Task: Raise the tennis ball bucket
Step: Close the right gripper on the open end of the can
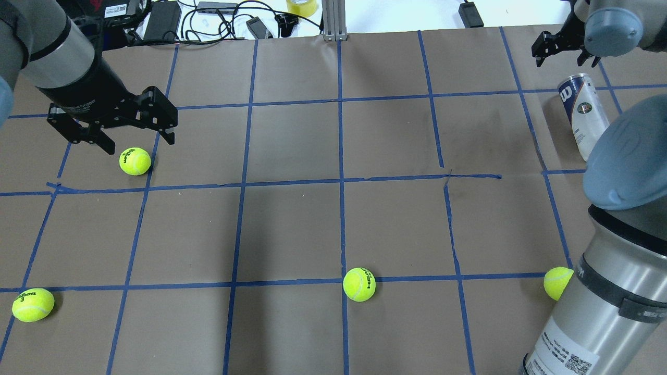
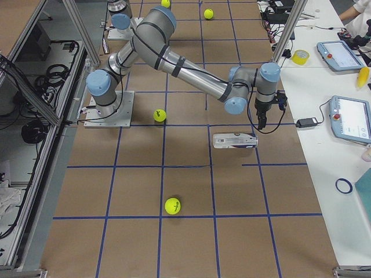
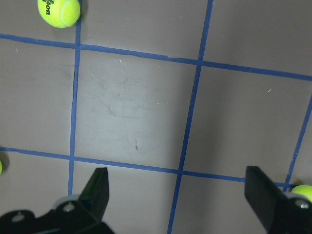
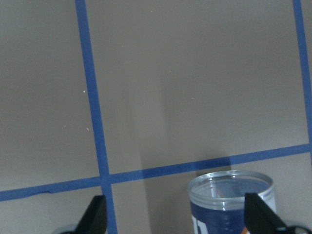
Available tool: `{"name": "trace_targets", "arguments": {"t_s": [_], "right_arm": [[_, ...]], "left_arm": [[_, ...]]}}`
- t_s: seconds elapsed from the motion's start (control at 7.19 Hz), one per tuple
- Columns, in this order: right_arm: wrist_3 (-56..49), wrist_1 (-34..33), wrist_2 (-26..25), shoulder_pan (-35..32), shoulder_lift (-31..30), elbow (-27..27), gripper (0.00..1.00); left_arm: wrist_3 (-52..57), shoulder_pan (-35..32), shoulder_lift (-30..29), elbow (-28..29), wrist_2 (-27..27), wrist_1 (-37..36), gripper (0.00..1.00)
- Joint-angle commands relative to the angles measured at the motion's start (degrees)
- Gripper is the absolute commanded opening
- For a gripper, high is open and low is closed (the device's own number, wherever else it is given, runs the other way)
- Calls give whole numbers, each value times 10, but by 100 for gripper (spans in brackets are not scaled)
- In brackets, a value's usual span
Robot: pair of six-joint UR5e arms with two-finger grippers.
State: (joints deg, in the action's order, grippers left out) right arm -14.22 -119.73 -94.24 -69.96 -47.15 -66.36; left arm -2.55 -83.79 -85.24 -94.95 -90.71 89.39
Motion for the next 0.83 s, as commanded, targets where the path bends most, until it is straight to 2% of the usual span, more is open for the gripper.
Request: {"name": "trace_targets", "arguments": {"t_s": [0.0,0.7], "right_arm": [[-19,-1,-23,11,9,0,100],[-28,-1,-18,25,42,-10,100]], "left_arm": [[0,0,0,-1,-1,0,100],[-2,-1,-1,-1,-1,1,100]]}}
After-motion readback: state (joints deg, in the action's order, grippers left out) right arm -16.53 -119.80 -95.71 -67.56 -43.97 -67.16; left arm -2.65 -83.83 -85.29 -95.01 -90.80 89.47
